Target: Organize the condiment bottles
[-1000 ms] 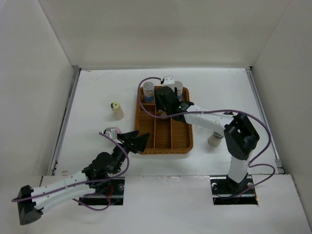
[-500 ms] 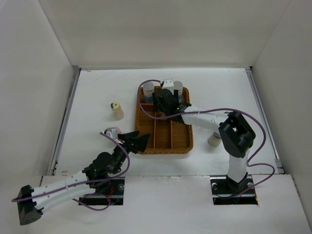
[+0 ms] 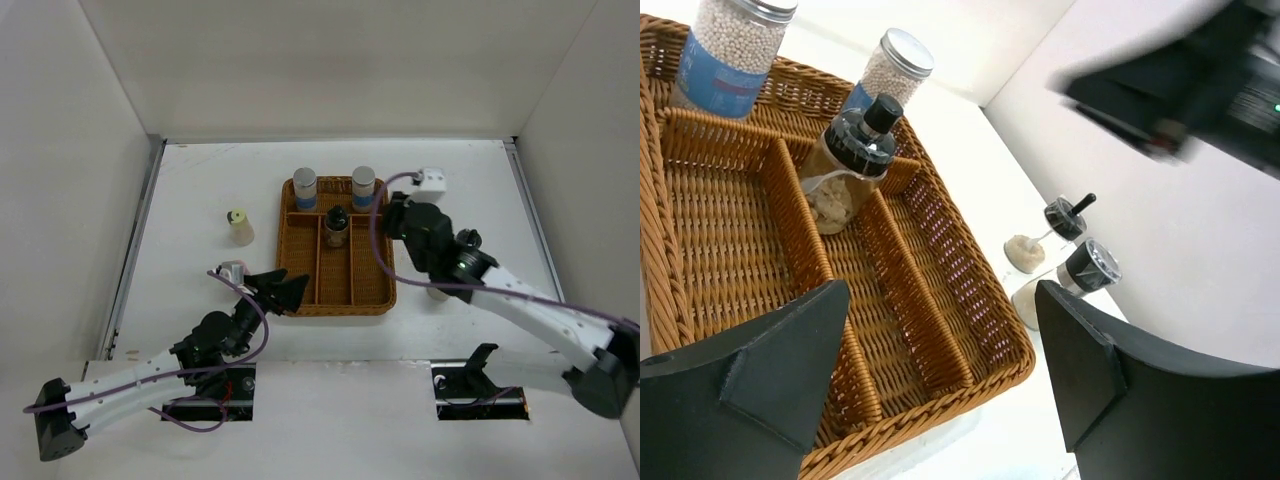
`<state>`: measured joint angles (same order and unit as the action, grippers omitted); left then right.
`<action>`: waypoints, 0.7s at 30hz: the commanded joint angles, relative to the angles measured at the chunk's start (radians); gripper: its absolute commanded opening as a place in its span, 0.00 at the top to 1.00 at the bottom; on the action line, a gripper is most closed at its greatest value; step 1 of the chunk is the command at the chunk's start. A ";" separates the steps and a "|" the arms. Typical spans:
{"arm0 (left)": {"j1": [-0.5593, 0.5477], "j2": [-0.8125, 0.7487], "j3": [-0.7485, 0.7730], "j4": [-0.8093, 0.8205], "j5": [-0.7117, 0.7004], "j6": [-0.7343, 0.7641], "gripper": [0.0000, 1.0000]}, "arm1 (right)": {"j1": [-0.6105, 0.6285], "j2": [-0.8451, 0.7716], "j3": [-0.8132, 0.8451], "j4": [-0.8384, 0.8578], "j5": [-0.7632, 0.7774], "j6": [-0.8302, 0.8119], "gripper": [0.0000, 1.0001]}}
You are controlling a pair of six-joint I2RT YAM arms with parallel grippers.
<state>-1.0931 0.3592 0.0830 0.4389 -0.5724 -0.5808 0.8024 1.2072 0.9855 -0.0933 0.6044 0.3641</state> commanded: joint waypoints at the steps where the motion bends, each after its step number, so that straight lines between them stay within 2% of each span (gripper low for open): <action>1: 0.006 0.026 0.000 0.067 0.006 -0.005 0.25 | -0.002 -0.209 -0.152 -0.138 0.174 0.076 0.62; 3: 0.009 0.052 0.000 0.086 0.006 -0.005 0.25 | -0.028 -0.341 -0.208 -0.288 0.268 0.152 0.69; 5: 0.008 0.081 0.000 0.110 0.012 -0.007 0.25 | -0.058 -0.415 -0.223 -0.440 0.314 0.237 0.66; 6: 0.000 0.095 0.000 0.124 0.009 -0.007 0.25 | -0.074 -0.438 -0.225 -0.518 0.325 0.283 0.59; 8: -0.003 0.122 0.001 0.150 0.005 -0.001 0.25 | -0.104 -0.446 -0.231 -0.627 0.328 0.349 0.30; 9: 0.000 0.135 0.001 0.158 0.009 -0.001 0.25 | -0.108 -0.440 -0.240 -0.655 0.330 0.377 0.19; 11: -0.001 0.147 0.004 0.162 0.014 -0.005 0.26 | -0.105 -0.425 -0.269 -0.674 0.328 0.410 0.07; 16: 0.009 0.147 0.003 0.162 0.016 -0.005 0.26 | -0.114 -0.400 -0.314 -0.661 0.314 0.440 0.00; 21: 0.006 0.130 -0.002 0.156 0.017 -0.007 0.26 | -0.142 -0.368 -0.343 -0.582 0.252 0.424 0.01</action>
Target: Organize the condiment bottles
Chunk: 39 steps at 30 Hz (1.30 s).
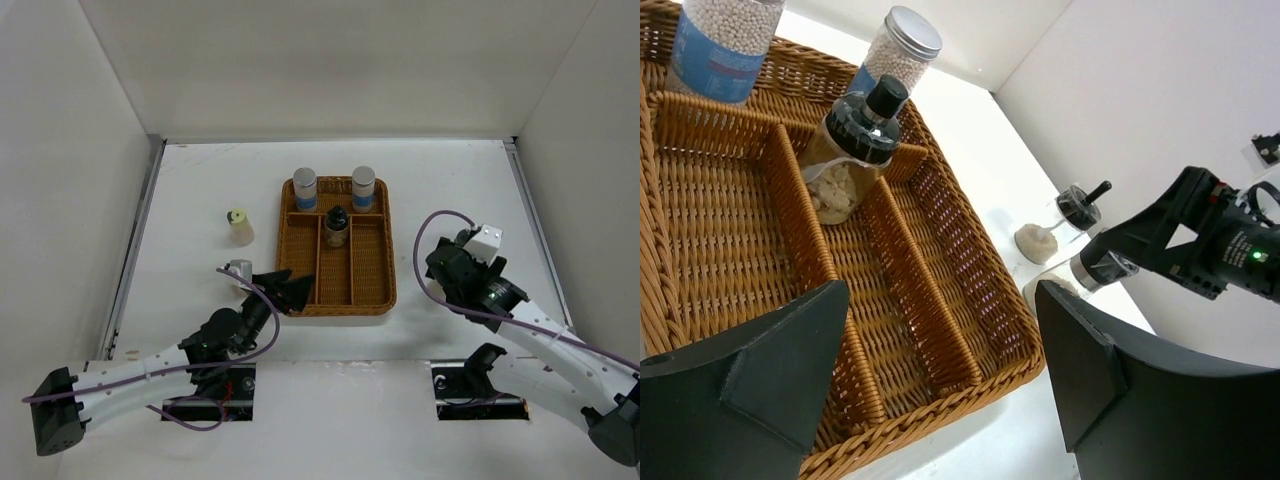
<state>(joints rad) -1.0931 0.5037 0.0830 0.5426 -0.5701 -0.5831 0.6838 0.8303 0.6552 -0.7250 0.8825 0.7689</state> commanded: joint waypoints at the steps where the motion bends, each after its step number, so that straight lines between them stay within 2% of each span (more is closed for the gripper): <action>1: 0.005 -0.019 -0.003 0.049 0.018 -0.006 0.26 | -0.033 0.015 -0.023 0.082 -0.048 0.004 0.02; 6: 0.006 -0.022 -0.005 0.049 0.018 -0.007 0.26 | -0.086 0.009 -0.042 0.191 -0.105 -0.062 0.13; 9: -0.006 -0.021 -0.005 0.053 0.012 -0.006 0.26 | -0.102 0.016 -0.042 0.231 -0.128 -0.095 0.26; 12: 0.005 -0.014 -0.006 0.051 0.015 -0.011 0.26 | -0.102 0.015 -0.042 0.257 -0.125 -0.099 0.43; 15: -0.003 -0.016 -0.006 0.053 0.010 -0.011 0.26 | -0.070 -0.023 -0.008 0.251 -0.091 -0.105 0.51; 19: 0.009 0.005 -0.006 0.057 0.019 -0.018 0.26 | 0.007 -0.056 0.107 0.225 -0.036 -0.146 0.54; 23: 0.003 0.006 -0.005 0.059 0.009 -0.009 0.26 | 0.150 0.009 0.240 0.217 0.009 -0.168 0.56; 29: 0.019 -0.007 -0.009 0.049 0.004 0.000 0.26 | 0.348 0.225 0.371 0.412 -0.010 -0.232 0.55; 33: 0.031 -0.033 -0.012 0.030 0.012 0.000 0.26 | 0.394 0.337 0.420 0.570 -0.080 -0.269 0.55; 39: 0.042 -0.059 -0.017 0.008 0.009 -0.004 0.26 | 0.394 0.461 0.483 0.647 -0.145 -0.286 0.55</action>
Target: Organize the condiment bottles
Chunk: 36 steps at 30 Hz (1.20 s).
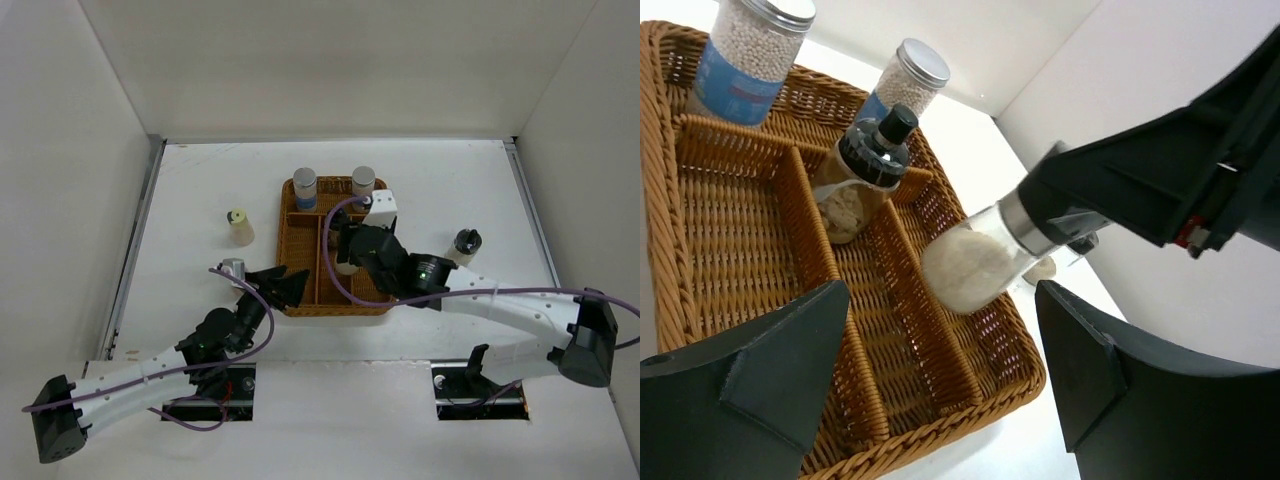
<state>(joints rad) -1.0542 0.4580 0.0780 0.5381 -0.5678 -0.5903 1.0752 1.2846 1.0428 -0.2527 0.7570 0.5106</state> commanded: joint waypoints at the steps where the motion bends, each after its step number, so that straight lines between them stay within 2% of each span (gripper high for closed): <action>1: 0.000 -0.013 -0.012 0.014 0.002 0.006 0.26 | -0.001 0.025 0.098 0.190 -0.030 -0.030 0.55; 9: 0.015 -0.002 -0.014 0.013 0.012 -0.003 0.25 | -0.062 0.176 0.121 0.256 -0.088 -0.030 0.56; 20: 0.023 0.022 -0.014 0.022 0.022 -0.011 0.25 | -0.079 0.305 0.137 0.282 0.001 -0.057 0.55; 30: 0.024 0.036 -0.012 0.026 0.028 -0.017 0.25 | -0.114 0.392 0.122 0.360 -0.008 -0.061 0.52; 32: 0.027 0.038 -0.012 0.026 0.032 -0.017 0.25 | -0.114 0.404 0.125 0.363 -0.011 -0.057 0.49; 36: 0.023 0.030 -0.014 0.026 0.031 -0.017 0.25 | -0.111 0.412 0.129 0.351 -0.012 -0.052 0.28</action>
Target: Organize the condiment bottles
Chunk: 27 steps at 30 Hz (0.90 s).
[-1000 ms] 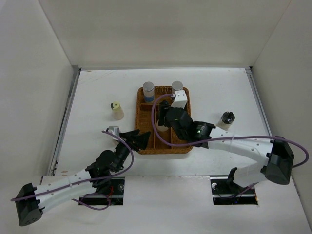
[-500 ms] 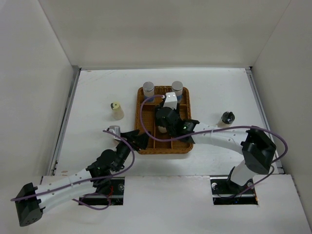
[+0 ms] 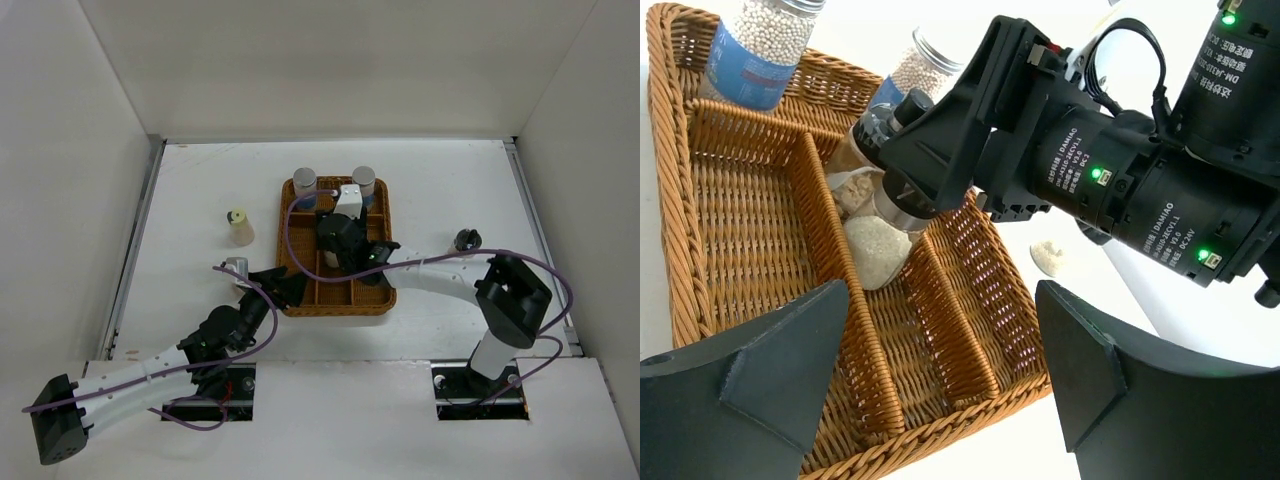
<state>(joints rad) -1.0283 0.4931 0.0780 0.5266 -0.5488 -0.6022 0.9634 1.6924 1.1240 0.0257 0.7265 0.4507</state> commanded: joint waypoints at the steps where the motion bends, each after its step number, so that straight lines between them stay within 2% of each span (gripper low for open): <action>1: 0.000 -0.005 -0.014 0.038 0.013 -0.005 0.25 | 0.001 0.003 0.046 0.066 0.019 0.009 0.27; 6: -0.003 -0.004 -0.012 0.038 0.013 -0.005 0.25 | 0.002 -0.071 0.036 -0.004 0.019 0.032 0.17; 13: -0.006 -0.013 -0.011 0.035 0.012 -0.005 0.25 | 0.033 -0.319 -0.094 -0.030 -0.015 0.042 0.10; 14: -0.006 -0.013 -0.012 0.035 0.010 -0.005 0.25 | 0.033 -0.370 -0.127 -0.029 -0.015 0.042 0.13; 15: -0.005 -0.013 -0.012 0.035 0.010 -0.005 0.25 | 0.031 -0.420 -0.162 -0.033 -0.009 0.046 0.19; 18: -0.008 -0.013 -0.011 0.033 0.010 -0.005 0.25 | -0.039 -0.586 -0.274 -0.069 0.036 0.065 0.59; 19: -0.008 -0.013 -0.012 0.038 0.009 -0.005 0.25 | -0.071 -0.647 -0.308 -0.104 0.057 0.074 0.68; 21: -0.008 -0.001 -0.011 0.038 0.009 -0.008 0.25 | -0.165 -0.750 -0.354 -0.205 0.115 0.111 0.72; 22: -0.008 0.005 -0.009 0.039 0.013 -0.010 0.25 | -0.211 -0.792 -0.366 -0.278 0.141 0.137 0.70; 23: -0.009 0.009 -0.007 0.039 0.013 -0.013 0.25 | -0.264 -0.822 -0.374 -0.352 0.161 0.152 0.64; 25: -0.012 0.015 -0.006 0.047 0.010 -0.013 0.25 | -0.358 -0.846 -0.383 -0.453 0.183 0.164 0.45; 26: -0.013 0.022 -0.007 0.053 0.009 -0.014 0.25 | -0.418 -0.849 -0.394 -0.489 0.183 0.163 0.29; 27: -0.011 0.030 -0.007 0.058 0.013 -0.015 0.25 | -0.448 -0.846 -0.401 -0.495 0.180 0.160 0.23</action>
<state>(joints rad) -1.0355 0.5076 0.0776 0.5282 -0.5449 -0.6094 0.5819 0.8444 0.7425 -0.3096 0.8570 0.5827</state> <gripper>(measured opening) 0.746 0.739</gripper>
